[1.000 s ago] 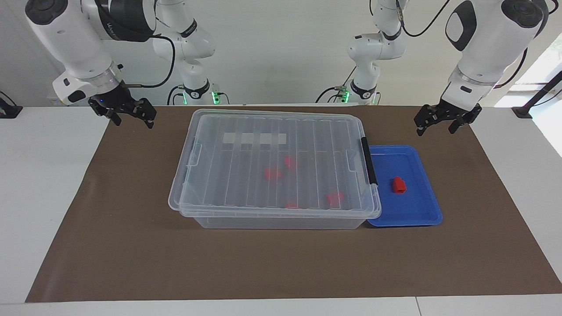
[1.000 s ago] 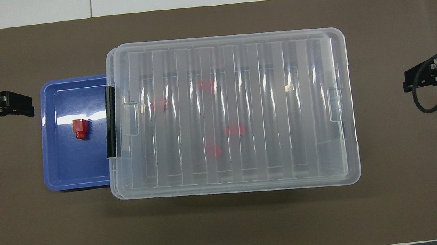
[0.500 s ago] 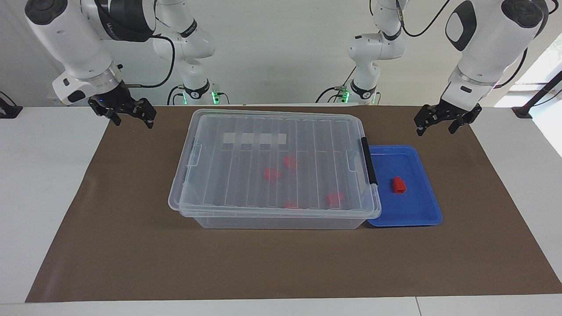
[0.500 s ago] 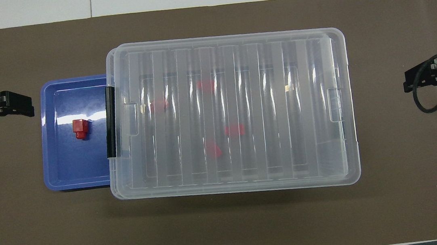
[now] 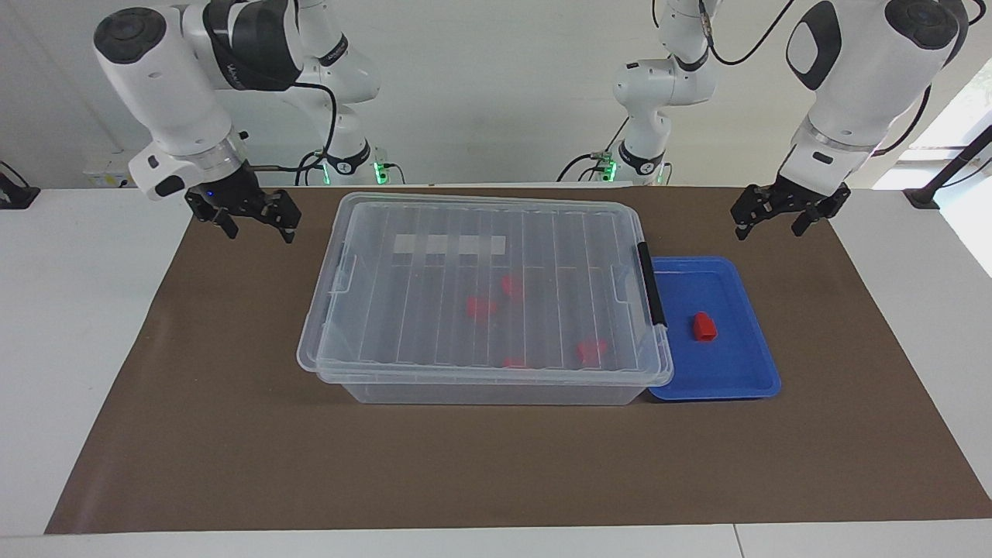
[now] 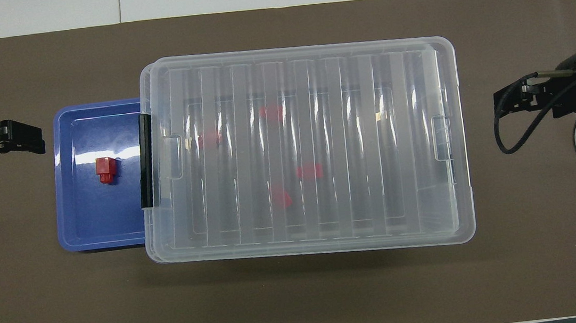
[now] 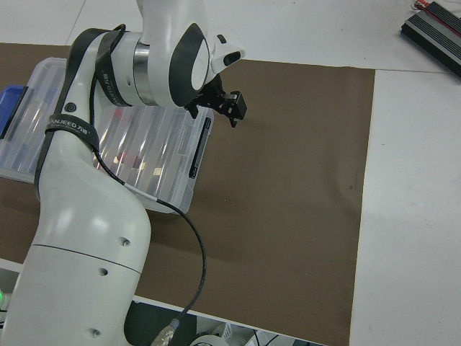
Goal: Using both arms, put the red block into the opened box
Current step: 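Reach the right gripper to the clear lid's edge farthest from the tray, then slide the clear lid away from the blue tray with the right gripper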
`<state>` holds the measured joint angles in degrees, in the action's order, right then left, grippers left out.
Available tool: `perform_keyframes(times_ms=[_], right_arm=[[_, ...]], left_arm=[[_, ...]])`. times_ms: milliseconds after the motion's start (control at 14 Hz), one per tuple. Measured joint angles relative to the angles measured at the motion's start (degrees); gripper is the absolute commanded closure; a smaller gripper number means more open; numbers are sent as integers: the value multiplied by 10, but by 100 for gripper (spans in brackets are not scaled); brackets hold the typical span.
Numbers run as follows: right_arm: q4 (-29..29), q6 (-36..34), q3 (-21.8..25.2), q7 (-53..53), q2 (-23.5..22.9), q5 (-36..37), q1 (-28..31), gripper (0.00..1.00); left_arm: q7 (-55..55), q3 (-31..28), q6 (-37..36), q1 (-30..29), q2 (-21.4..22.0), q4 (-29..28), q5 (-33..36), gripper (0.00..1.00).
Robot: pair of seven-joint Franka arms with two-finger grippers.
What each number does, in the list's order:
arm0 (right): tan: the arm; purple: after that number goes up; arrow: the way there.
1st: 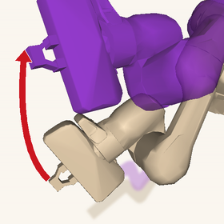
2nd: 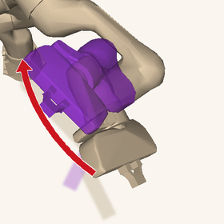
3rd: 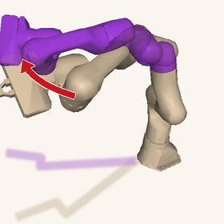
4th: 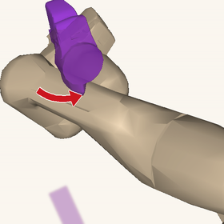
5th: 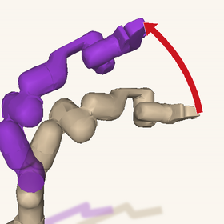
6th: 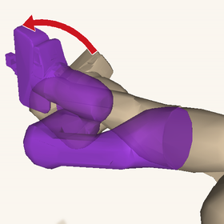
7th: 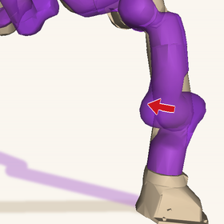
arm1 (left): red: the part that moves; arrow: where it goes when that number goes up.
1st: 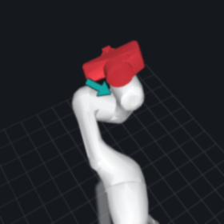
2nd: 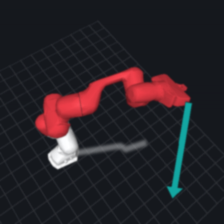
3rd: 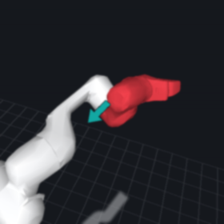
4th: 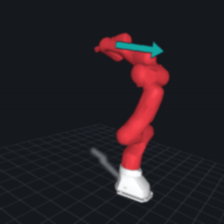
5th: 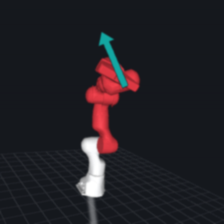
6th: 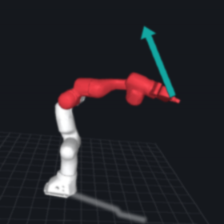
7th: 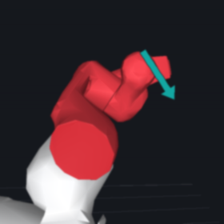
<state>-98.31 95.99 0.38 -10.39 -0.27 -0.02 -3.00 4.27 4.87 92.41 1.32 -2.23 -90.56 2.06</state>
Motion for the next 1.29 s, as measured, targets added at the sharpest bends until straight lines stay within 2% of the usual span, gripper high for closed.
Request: perform_keyframes(times_ms=[286,500,1286], right_arm=[[-10,55,-38,-45,-35,-1,-5,0],[-33,88,-41,-49,-54,-1,-4,0],[-90,107,-34,-22,-38,-1,5,0]], left_arm=[[0,0,0,0,0,0,0,0],[0,0,0,0,0,0,0,0],[0,0,0,0,0,0,0,0]])
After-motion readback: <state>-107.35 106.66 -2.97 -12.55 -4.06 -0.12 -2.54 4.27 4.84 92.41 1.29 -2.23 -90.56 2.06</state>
